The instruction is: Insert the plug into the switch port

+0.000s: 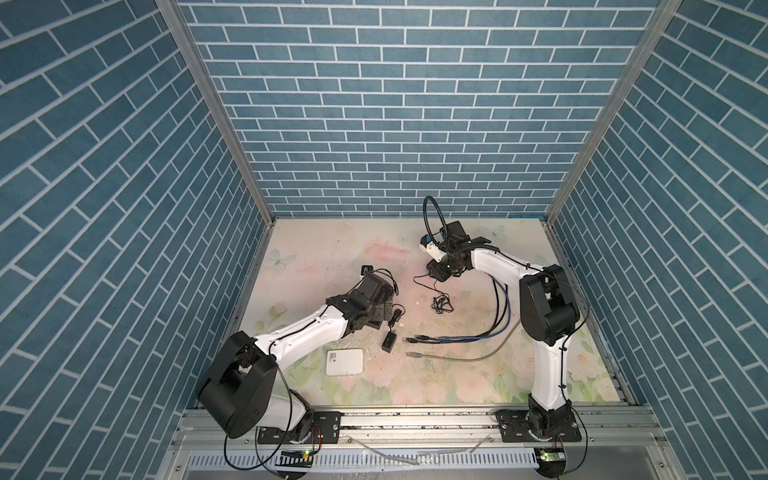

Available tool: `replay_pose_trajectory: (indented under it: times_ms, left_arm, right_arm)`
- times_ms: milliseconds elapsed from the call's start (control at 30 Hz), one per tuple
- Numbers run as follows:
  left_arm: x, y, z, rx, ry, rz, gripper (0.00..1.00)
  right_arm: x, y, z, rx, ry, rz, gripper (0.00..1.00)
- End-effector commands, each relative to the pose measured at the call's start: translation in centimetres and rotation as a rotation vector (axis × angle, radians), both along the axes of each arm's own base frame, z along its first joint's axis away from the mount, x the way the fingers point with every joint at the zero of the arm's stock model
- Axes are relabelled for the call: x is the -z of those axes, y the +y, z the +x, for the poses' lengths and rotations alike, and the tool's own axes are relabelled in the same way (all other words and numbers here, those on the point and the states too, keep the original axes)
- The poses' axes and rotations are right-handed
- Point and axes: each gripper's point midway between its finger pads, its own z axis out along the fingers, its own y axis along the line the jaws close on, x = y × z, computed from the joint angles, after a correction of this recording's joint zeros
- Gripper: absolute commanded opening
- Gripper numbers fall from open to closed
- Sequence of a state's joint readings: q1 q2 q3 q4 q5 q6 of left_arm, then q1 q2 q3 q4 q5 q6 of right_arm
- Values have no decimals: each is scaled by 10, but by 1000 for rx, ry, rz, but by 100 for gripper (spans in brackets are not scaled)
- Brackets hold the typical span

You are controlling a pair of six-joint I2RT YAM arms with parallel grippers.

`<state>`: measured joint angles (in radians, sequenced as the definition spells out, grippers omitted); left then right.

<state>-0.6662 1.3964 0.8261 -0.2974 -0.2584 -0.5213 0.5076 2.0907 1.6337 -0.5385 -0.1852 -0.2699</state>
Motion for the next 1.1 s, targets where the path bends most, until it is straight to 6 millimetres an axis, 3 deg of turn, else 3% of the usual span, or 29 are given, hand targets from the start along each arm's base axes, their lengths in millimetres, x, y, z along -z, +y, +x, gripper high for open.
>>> replay_pose_trajectory:
  times_ms: [0,233,500,533,633,1067]
  left_arm:
    - [-8,2,2,-18,-49,-17,100]
    - [-10,7,-1,-26,-66,-23,100]
    - [-9,6,0,-26,-66,-23,100]
    - [-10,6,0,-26,-66,-24,100]
    - [-10,6,0,-29,-71,-26,100]
    - [-10,9,-2,-32,-75,-21,99]
  right_arm:
    - [7,-6,-2,-49,51,-40,36]
    - [13,-11,0,-44,74,-53,30]
    - [13,-14,14,-30,42,-70,33]
    - [25,-14,15,-32,59,-82,33]
    - [26,-13,22,-33,61,-91,34]
    - [40,-16,26,-31,85,-119,33]
